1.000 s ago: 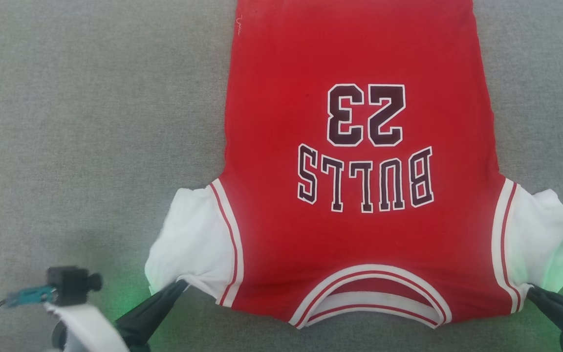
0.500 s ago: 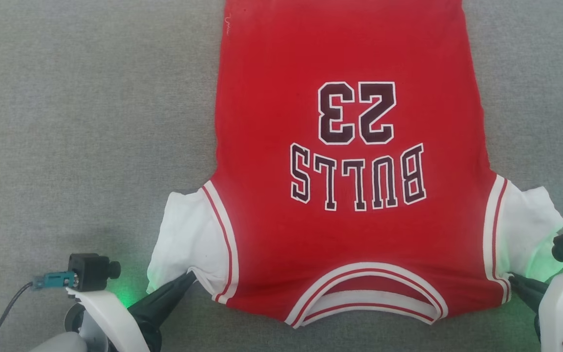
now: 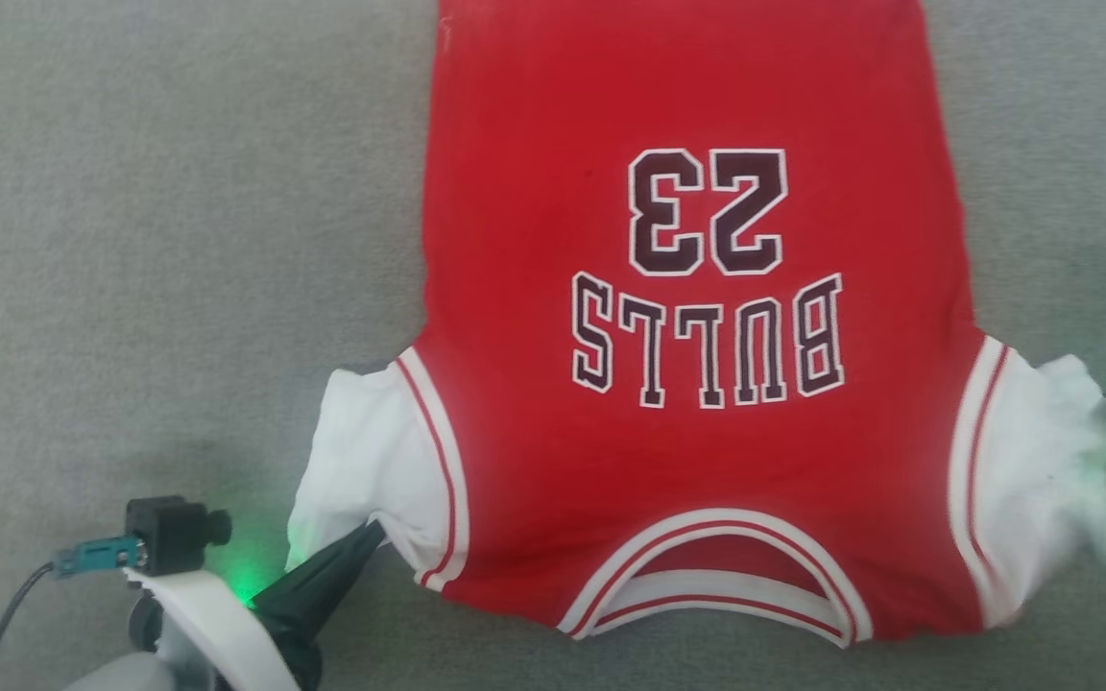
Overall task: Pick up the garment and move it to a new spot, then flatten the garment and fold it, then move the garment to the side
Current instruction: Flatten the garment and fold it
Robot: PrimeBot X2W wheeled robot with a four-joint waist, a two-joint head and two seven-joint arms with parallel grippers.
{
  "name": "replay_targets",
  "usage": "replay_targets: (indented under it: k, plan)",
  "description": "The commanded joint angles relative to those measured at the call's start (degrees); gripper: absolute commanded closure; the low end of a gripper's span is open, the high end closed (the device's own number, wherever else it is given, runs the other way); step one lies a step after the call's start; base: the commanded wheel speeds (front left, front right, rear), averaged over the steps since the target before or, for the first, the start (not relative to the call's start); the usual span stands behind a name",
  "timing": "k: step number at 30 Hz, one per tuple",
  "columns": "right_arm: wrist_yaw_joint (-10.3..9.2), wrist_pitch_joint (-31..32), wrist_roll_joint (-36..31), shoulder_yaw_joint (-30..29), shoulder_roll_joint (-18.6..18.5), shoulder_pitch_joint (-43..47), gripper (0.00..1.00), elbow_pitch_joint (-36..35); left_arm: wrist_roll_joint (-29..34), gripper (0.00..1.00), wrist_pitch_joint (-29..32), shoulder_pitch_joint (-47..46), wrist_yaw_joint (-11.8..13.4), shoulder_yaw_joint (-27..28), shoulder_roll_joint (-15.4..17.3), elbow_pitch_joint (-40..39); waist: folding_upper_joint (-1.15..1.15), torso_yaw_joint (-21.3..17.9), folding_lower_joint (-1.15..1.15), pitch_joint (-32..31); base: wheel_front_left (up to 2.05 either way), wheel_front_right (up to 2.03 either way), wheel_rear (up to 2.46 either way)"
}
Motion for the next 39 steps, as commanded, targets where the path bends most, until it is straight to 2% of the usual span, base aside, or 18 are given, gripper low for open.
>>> replay_targets:
  k: [1,4,6,13,18,24,29,30,31,32,33,39]
  plan:
    - [-0.02,1.3,1.1,-1.8,-1.0,-2.6,0.00,-1.0,0.8,1.00,0.3,-0.5,0.6,-1.0,-3.2,0.6,-0.01,0.9,0.00,0.8,0.00,0.00,0.00]
    - [-0.01,4.5,3.9,-4.6,-1.8,-9.6,0.00,0.3,1.8,1.00,0.4,-2.7,0.4,-1.4,-4.4,0.0,-0.01,2.7,0.00,2.5,0.00,0.00,0.00]
    - [-0.01,7.9,3.7,-4.0,-2.8,-19.8,0.00,5.1,3.2,1.00,0.3,-5.4,0.4,-2.2,-6.1,-0.4,-0.01,5.0,0.00,4.8,0.00,0.00,0.00]
    - [-0.01,14.5,-6.8,3.5,-3.7,-45.2,0.00,22.5,4.3,1.00,0.3,-10.8,0.4,-5.1,-10.2,-1.2,-0.01,11.6,0.00,11.1,0.00,0.00,0.00]
    - [-0.01,19.6,-14.2,8.2,-3.7,-59.3,0.00,34.0,4.0,1.00,0.4,-13.3,0.6,-7.1,-12.6,-0.2,-0.01,15.3,0.00,15.0,0.00,0.00,0.00]
    - [-0.01,24.5,-18.3,10.6,-1.8,-69.8,0.00,43.7,3.7,1.00,0.5,-15.0,0.9,-8.8,-14.3,0.9,-0.01,17.8,0.00,18.0,0.00,0.00,0.00]
    - [0.00,27.1,-19.3,12.2,0.9,-72.2,0.00,49.1,3.7,1.00,0.6,-16.1,1.1,-8.3,-15.4,1.8,-0.01,17.9,0.00,19.1,0.00,0.00,0.00]
    - [0.00,27.2,-19.4,13.0,1.1,-72.2,0.45,49.4,3.7,1.00,0.6,-16.3,1.1,-8.2,-15.5,2.0,-0.01,17.8,0.00,19.1,0.00,0.00,0.00]
    - [0.00,27.2,-19.4,13.0,1.1,-72.2,0.45,49.4,3.7,1.00,0.6,-16.3,1.1,-8.2,-15.5,2.0,-0.01,17.8,0.00,19.1,0.00,0.00,0.00]
    - [0.00,26.9,-19.5,13.5,1.1,-72.4,0.62,49.7,3.7,1.00,0.6,-16.4,1.1,-7.9,-15.4,2.0,-0.01,17.5,0.00,19.0,0.00,0.00,0.00]
    - [-0.01,26.2,-19.7,13.6,0.9,-72.5,1.00,49.9,3.8,1.00,0.6,-16.4,1.1,-7.6,-15.4,2.0,-0.01,17.2,0.00,18.9,0.00,0.00,0.00]
    - [-0.01,22.8,-16.0,15.1,-1.4,-70.6,1.00,48.2,4.8,1.00,0.5,-15.4,1.1,-4.5,-13.9,2.1,-0.01,14.5,0.00,15.9,0.00,0.00,0.00]
